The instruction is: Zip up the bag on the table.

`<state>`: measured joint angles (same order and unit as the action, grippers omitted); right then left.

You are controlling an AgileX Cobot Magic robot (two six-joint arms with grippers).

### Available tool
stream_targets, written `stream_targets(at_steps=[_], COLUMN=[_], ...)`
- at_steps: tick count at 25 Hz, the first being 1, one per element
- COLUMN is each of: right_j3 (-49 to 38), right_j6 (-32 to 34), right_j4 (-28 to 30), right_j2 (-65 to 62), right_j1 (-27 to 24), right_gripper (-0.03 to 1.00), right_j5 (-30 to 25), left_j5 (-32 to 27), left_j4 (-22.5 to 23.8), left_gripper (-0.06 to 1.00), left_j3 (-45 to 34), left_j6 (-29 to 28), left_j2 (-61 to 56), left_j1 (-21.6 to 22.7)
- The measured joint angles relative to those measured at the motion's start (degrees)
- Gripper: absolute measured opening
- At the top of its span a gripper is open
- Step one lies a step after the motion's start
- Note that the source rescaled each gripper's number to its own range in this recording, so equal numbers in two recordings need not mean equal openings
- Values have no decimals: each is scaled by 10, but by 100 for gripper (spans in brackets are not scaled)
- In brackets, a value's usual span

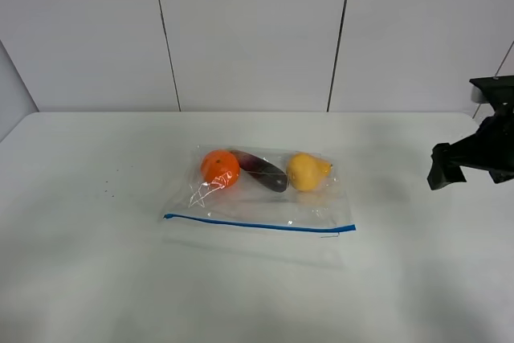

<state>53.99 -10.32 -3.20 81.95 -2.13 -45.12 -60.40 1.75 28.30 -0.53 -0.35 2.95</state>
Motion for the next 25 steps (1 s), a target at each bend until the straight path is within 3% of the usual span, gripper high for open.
stream_targets(at_steps=[9, 18, 25], right_j3=[-95, -199, -222], right_j6=[-10, -10, -10], right_j4=[-6, -20, -53], right_j2=[-197, -424, -576], right_j1=[0, 0, 0], right_gripper=[100, 100, 100], right_j5=[-6, -58, -112], left_j5=[0, 0, 1], left_j4=[0, 2, 3], left_gripper=[100, 100, 100], left_j3=[0, 0, 0], left_j6=[0, 0, 0], left_j2=[0, 0, 0], left_j1=[0, 0, 0])
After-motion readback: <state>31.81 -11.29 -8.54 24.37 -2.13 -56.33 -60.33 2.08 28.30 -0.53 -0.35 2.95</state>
